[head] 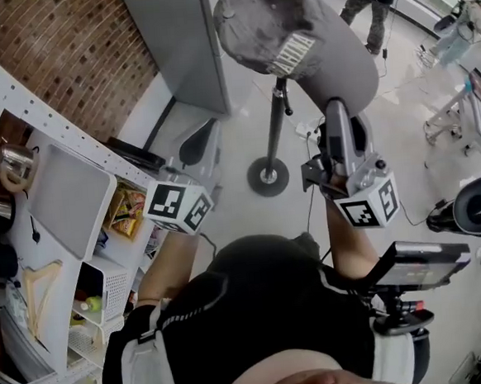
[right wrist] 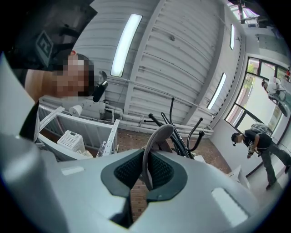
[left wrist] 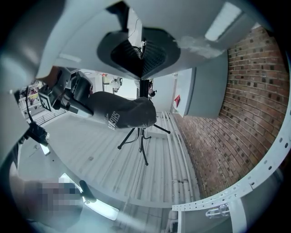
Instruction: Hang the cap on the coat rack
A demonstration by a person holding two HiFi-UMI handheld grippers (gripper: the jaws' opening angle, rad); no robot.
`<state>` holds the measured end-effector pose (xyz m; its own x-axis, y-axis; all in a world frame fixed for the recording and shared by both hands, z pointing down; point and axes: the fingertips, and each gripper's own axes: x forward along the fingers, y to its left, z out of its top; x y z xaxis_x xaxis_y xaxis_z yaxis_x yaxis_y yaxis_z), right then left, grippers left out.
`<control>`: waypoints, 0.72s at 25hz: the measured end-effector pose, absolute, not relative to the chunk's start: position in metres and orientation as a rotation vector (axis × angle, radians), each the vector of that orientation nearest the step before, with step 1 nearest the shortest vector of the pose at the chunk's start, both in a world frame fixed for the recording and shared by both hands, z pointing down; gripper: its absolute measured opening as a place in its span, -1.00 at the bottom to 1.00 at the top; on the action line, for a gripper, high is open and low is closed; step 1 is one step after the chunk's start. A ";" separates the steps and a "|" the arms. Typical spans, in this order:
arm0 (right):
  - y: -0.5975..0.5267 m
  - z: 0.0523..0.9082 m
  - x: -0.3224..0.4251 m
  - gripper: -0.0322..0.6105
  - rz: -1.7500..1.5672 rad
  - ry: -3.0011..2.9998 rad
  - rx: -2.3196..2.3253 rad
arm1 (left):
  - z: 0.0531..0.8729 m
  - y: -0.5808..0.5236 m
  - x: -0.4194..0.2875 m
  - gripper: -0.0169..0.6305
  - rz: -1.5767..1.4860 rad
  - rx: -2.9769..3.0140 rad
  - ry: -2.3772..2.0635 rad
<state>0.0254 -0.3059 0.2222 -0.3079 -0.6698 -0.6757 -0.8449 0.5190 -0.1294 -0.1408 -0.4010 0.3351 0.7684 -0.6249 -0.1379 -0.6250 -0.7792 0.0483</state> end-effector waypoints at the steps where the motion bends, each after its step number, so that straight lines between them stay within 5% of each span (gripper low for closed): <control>1: -0.306 0.226 0.026 -0.80 0.313 2.072 -1.237 | 0.335 -0.402 -0.140 -0.94 0.234 -2.956 1.042; 18: -0.336 0.307 0.025 -0.79 -0.008 2.080 -1.274 | 0.332 -0.406 -0.142 -0.94 0.254 -2.953 1.070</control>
<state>0.0247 -0.3356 0.3069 -0.2825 -0.7873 -0.5480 -0.7833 0.5191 -0.3420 -0.1419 -0.4060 0.3322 0.7563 -0.6373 -0.1480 -0.6358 -0.7692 0.0636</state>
